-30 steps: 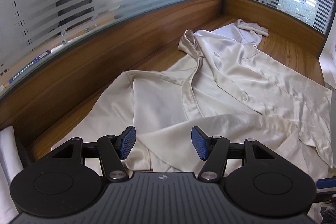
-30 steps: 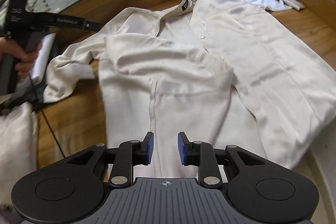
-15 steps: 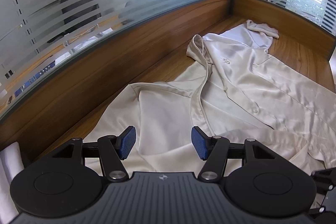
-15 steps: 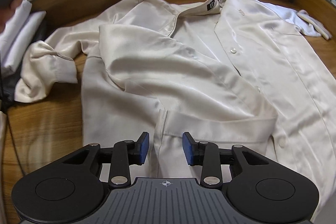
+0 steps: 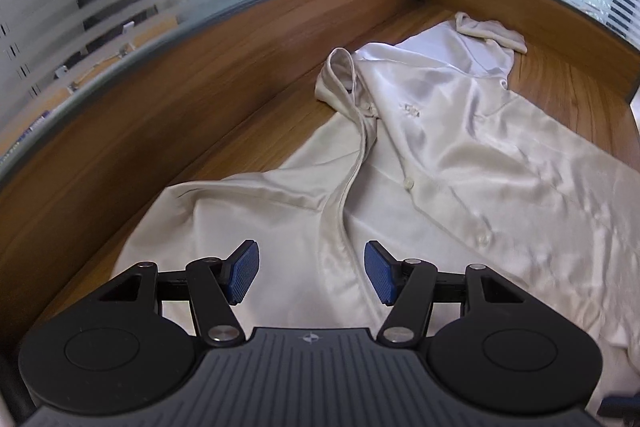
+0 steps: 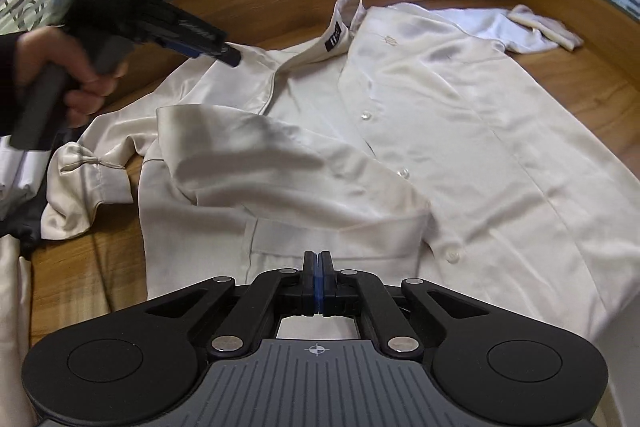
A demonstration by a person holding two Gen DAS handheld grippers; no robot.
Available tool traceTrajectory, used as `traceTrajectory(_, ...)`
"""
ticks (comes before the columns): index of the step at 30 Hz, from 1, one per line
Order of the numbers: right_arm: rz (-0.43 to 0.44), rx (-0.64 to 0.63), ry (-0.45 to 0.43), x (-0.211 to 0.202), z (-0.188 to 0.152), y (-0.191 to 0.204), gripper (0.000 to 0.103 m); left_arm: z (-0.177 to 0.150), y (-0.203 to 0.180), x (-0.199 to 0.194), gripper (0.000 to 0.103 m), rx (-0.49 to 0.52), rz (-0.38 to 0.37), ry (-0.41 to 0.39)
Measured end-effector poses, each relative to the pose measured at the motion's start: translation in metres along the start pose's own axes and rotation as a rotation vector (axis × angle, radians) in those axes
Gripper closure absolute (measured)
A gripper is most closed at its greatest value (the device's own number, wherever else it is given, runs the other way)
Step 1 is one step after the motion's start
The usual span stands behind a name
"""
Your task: Fold clothes
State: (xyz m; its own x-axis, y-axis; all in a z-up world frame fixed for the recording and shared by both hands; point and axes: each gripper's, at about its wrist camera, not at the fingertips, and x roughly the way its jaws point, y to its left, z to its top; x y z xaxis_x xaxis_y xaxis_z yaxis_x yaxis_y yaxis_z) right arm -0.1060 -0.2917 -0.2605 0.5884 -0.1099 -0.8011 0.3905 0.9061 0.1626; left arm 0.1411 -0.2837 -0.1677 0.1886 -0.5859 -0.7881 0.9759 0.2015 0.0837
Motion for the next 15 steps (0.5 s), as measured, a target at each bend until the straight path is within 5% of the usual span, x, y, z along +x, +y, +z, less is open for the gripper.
traceTrajectory(4, 0.025, -0.004, 0.016, 0.007, 0.0, 0.003, 0.097, 0.006, -0.003, 0.012, 0.038, -0.002, -0.01, 0.012)
traceTrajectory(6, 0.043, -0.013, 0.013, 0.013, 0.002, 0.01, 0.076, 0.007, -0.004, 0.016, 0.038, 0.008, -0.003, 0.022)
traceTrajectory(8, 0.066, -0.032, 0.005, 0.022, 0.004, 0.02, 0.067, 0.007, -0.002, 0.018, 0.038, 0.009, 0.002, 0.03)
traceTrajectory(15, 0.027, -0.146, 0.06, 0.06, 0.009, 0.049, 0.068, 0.002, 0.005, 0.015, 0.039, 0.004, 0.028, 0.057)
